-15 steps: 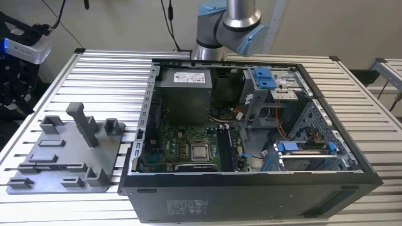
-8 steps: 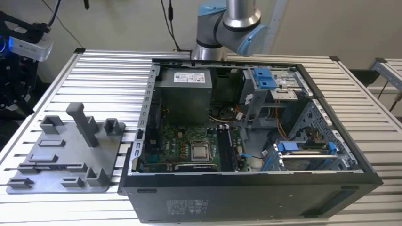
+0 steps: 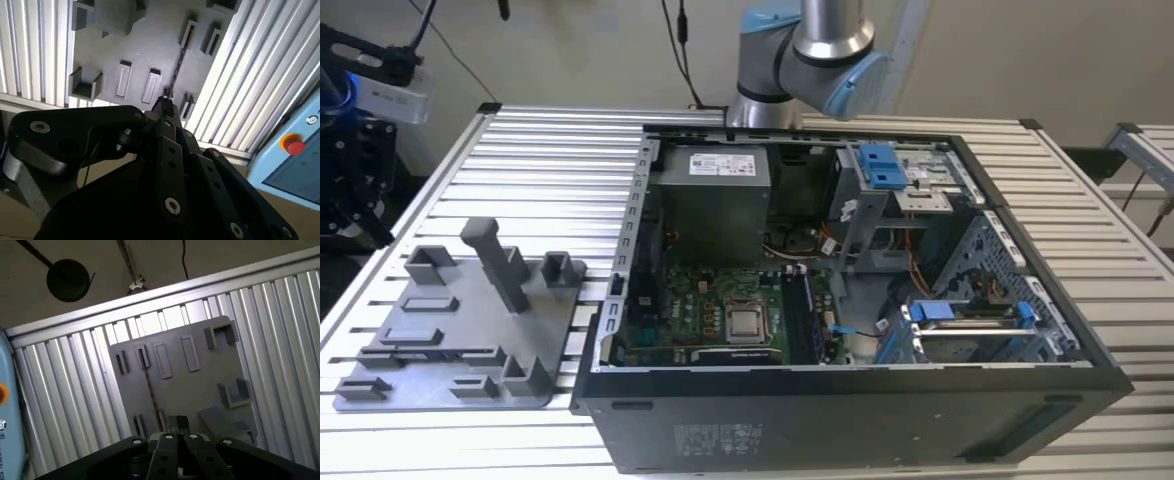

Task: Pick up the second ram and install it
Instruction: 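Pick up the second ram and move it above second insertion slot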

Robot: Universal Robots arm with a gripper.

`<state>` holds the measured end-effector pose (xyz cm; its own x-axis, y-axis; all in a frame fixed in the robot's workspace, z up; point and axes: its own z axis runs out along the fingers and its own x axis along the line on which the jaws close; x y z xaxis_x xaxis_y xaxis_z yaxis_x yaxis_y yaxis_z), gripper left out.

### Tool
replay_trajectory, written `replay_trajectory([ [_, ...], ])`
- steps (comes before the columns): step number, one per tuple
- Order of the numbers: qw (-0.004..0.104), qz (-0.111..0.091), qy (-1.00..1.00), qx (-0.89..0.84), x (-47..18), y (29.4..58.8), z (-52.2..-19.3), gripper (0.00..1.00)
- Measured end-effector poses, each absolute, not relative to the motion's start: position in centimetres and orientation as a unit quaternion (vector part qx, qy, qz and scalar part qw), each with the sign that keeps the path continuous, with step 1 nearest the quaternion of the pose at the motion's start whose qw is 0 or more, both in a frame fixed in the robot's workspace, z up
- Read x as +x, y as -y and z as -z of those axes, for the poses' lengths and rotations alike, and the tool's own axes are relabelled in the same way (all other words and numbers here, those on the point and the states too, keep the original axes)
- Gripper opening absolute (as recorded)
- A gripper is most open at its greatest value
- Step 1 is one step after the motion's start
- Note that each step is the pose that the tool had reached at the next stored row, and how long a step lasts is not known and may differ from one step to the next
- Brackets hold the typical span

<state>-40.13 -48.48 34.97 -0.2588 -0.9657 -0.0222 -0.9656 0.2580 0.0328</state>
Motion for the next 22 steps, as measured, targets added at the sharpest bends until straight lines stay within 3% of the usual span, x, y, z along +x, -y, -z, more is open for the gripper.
replay_trajectory([
  [16, -0.001, 0.017, 0.759, 0.651, -40.13, 48.63, -34.79, 0.12],
  [18, -0.001, 0.017, 0.759, 0.651, -40.13, 48.63, -34.79, 0.24],
  [22, -0.001, 0.017, 0.759, 0.651, -40.13, 48.63, -34.79, 0.36],
])
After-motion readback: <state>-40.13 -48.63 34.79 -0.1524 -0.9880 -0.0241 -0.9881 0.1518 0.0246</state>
